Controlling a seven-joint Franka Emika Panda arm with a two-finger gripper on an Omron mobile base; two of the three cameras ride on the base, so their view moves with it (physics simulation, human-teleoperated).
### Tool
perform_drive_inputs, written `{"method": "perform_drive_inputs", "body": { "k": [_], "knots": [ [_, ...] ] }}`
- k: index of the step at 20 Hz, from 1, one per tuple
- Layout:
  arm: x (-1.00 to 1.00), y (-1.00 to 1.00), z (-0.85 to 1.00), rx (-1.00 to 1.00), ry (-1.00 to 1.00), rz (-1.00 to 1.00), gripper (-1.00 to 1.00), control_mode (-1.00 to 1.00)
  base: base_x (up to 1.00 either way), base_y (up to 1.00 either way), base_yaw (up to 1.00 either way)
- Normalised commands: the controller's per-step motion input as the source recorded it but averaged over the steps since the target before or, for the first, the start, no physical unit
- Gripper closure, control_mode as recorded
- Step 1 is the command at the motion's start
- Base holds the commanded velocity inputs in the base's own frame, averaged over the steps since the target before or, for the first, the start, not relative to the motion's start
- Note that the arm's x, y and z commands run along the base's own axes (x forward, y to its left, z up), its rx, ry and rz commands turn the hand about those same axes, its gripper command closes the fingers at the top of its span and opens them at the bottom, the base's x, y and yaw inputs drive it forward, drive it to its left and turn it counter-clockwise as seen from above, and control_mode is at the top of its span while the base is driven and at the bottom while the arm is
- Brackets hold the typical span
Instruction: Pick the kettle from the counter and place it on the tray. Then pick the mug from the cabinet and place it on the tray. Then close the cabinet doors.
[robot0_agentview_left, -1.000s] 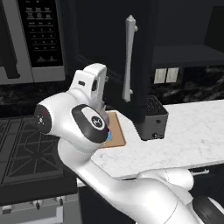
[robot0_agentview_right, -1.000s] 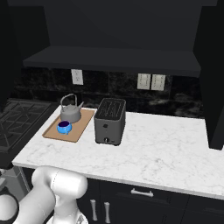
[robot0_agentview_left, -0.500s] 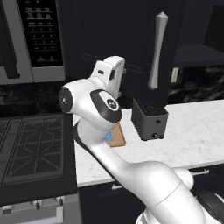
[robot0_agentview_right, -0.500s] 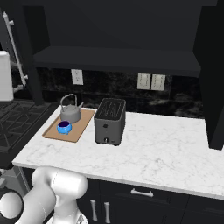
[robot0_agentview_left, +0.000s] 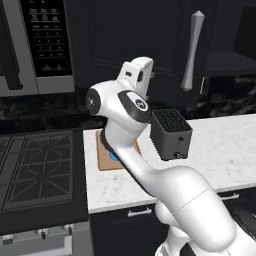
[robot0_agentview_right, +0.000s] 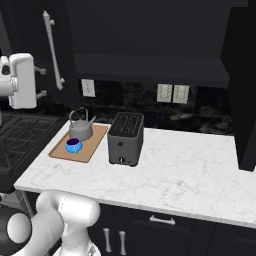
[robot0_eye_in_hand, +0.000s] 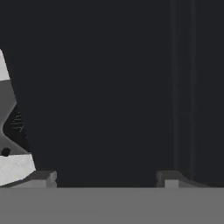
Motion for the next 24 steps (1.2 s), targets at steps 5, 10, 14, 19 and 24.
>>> {"method": "perform_drive_inputs", "body": {
  "k": [5,10,14,19,24],
  "knots": [
    [0.66,-0.69,0.0,0.08,0.0,0.06,-1.0,-1.0,0.0,0.0,0.0],
    [0.6,-0.7,-0.02,0.11,0.0,0.23,-1.0,-1.0,0.0,0.0,0.0],
    [0.53,-0.69,-0.07,0.07,0.0,0.3,-1.0,-1.0,0.0,0.0,0.0],
    [0.53,-0.67,-0.04,0.08,0.0,0.3,-1.0,-1.0,0.0,0.0,0.0],
    [0.49,-0.58,-0.03,0.07,0.0,0.28,-1.0,-1.0,0.0,0.0,0.0]
  ]
}}
